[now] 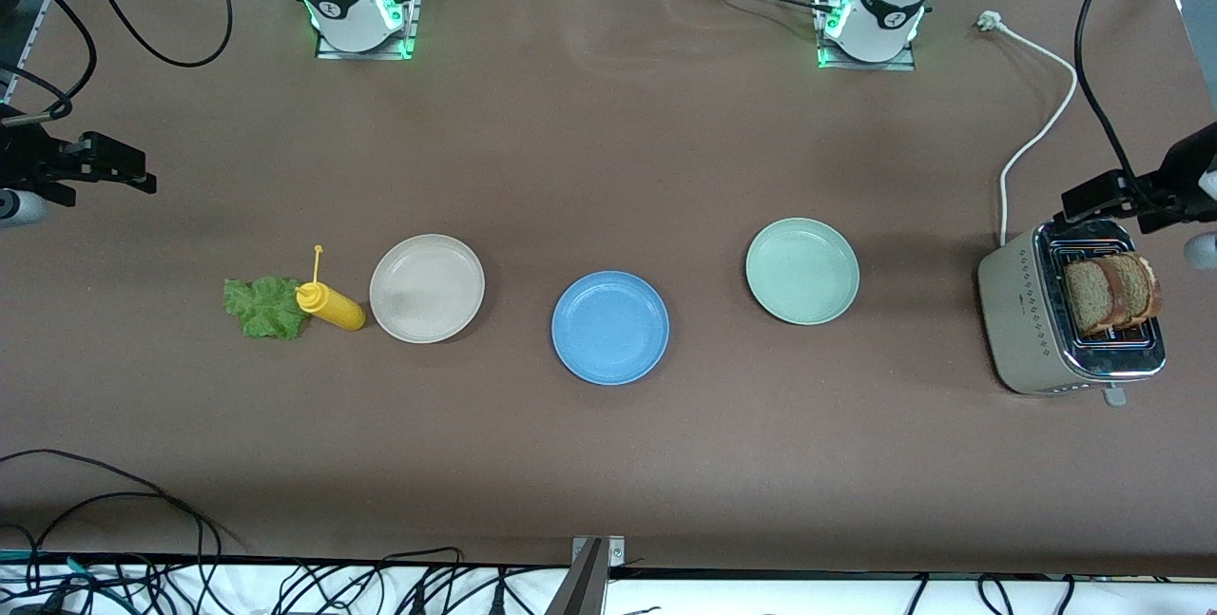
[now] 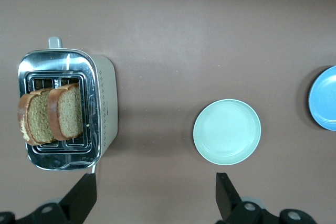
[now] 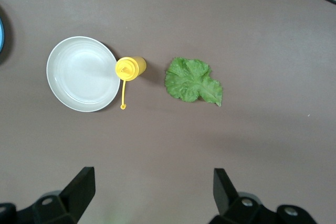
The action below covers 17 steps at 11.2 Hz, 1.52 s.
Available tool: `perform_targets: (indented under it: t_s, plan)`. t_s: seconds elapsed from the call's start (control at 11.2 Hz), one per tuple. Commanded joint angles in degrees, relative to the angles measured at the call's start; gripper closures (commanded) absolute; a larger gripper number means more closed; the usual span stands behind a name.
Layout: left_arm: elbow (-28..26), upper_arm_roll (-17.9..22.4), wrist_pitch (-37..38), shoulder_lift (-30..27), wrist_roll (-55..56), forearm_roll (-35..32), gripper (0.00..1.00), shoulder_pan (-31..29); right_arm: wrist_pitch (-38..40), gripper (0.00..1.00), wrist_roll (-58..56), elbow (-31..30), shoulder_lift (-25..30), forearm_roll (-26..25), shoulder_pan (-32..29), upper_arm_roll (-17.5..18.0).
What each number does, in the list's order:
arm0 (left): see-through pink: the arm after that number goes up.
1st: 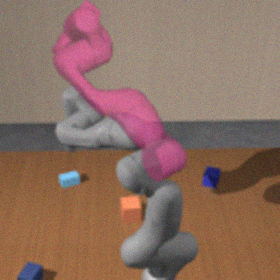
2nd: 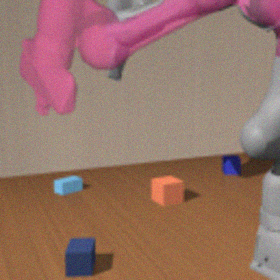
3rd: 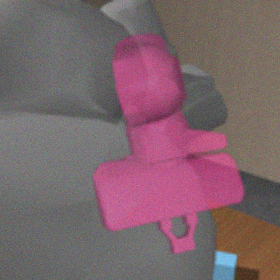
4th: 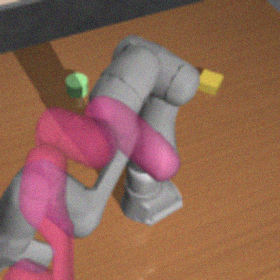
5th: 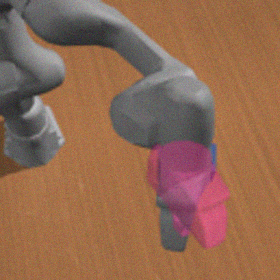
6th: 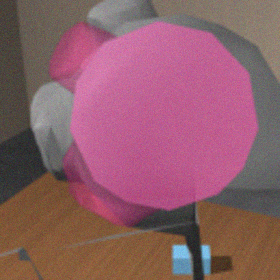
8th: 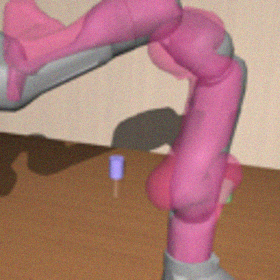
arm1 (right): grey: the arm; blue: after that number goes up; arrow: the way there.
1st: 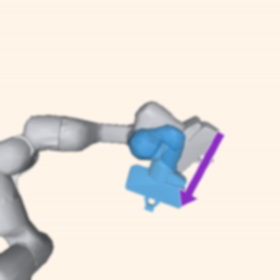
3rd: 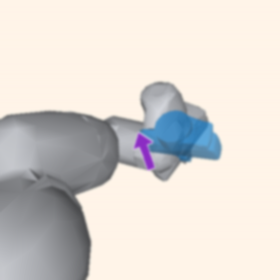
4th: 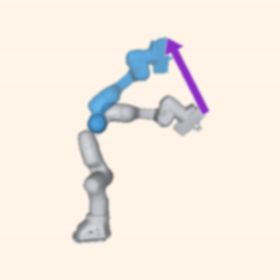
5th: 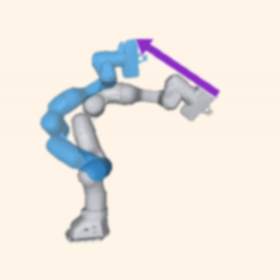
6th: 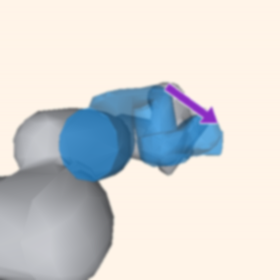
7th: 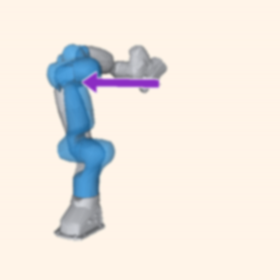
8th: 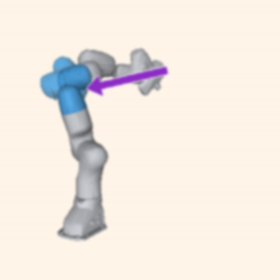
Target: Make sandwich in blue plate with both arms
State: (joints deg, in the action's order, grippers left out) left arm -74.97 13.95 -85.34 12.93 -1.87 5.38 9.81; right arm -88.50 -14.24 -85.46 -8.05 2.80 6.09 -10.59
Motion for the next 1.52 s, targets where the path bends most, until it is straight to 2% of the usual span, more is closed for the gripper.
perform_targets:
  t_s: [0.0, 0.09, 0.36, 0.45, 0.72, 1.43]
  plan:
    - [-10.60, -5.28, -5.16, -8.68, -1.12, -0.88, 0.00, -1.96, 0.70, 0.00, -0.44, -0.75, 0.67, -0.25, 0.15, -0.39]
    - [-11.25, -10.03, -5.27, -9.50, -0.94, -1.42, 0.00, -5.29, 0.70, 0.00, -0.26, -0.59, 0.58, -0.33, 0.15, -0.30]
    - [-19.13, -14.63, -9.21, -14.67, 0.20, -1.43, 0.00, -9.44, 0.35, 0.00, -0.17, -0.58, 0.41, -0.51, 0.24, -0.30]
    - [-20.12, -15.69, -9.93, -15.13, 0.12, -1.43, 0.00, -10.85, 0.09, 0.00, -0.52, -0.50, 0.41, -0.68, 0.24, -0.30]
    - [-19.96, -16.06, -10.54, -14.95, -0.15, -5.11, 0.00, -11.13, 0.08, 0.00, -0.70, -0.50, 0.32, -0.77, 0.15, -0.30]
    - [-19.87, -15.97, -10.20, -14.43, -0.50, -5.29, 0.00, -11.13, 0.78, 0.00, 3.58, -0.50, 0.84, -0.60, 0.50, 0.05]
